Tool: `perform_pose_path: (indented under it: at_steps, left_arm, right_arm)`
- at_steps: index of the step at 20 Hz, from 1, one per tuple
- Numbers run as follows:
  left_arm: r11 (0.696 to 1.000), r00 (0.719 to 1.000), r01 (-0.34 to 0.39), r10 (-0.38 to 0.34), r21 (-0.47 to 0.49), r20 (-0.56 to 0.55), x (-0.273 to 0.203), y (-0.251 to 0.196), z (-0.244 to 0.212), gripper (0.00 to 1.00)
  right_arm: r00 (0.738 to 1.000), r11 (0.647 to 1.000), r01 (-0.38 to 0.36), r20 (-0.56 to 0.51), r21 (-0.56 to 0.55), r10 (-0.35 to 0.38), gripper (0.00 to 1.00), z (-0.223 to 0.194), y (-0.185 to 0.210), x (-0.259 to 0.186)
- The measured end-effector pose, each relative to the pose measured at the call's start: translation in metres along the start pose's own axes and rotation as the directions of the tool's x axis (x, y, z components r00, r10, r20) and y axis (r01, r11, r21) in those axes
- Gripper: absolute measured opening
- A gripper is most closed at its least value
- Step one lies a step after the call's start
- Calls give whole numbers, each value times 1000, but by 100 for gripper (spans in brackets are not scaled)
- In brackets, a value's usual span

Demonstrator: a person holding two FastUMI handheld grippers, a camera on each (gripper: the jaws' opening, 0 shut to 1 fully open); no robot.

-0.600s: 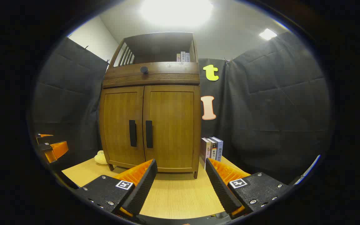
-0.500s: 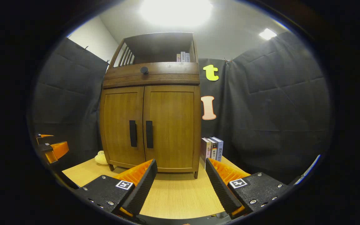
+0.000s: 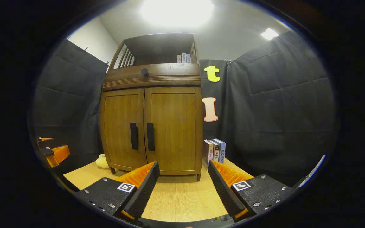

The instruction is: Open the right door of the double-door shoe cabinet with the right hand, and open the left door with the left hand.

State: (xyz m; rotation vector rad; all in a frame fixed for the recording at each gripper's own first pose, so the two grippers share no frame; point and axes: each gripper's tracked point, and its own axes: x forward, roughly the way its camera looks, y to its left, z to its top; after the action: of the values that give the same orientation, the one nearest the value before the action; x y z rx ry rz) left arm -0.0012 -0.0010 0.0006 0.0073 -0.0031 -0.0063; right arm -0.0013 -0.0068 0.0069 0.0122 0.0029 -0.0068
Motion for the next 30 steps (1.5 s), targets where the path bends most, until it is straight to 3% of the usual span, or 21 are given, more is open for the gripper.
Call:
perform_pose_path:
  at_steps: [1,2,3,4,11,13,16,20,30]
  left_arm:
    - [1000,1000,1,-1,1,1,1,-1,1,96]
    - [1000,1000,1,-1,3,1,0,0,1,88]
    - [1000,1000,2,-2,6,3,1,1,2,88]
    - [1000,1000,3,-3,7,5,1,0,2,100]
    - [1000,1000,2,-2,7,11,3,1,4,100]
    - [1000,1000,0,0,9,7,6,2,2,96]
    - [1000,1000,-3,2,9,12,8,5,6,100]
    - [1000,1000,-13,13,19,15,15,10,6,96]
    - [997,998,-68,67,21,11,26,23,3,100]
  right_arm:
    - [1000,1000,0,-1,1,0,95,-1,1,-1]
    - [1000,1000,-1,-1,2,1,96,0,2,0]
    - [1000,1000,-2,-2,2,2,96,-1,3,1]
    - [1000,1000,-4,-2,3,4,96,0,4,2]
    - [999,1000,-29,19,9,29,96,13,15,20]
    - [999,999,-38,32,10,37,95,20,20,31]
    - [997,998,-53,56,17,52,96,31,27,50]
    - [996,997,-72,57,25,70,95,38,38,81]
    - [990,990,-132,54,57,129,95,47,73,150]
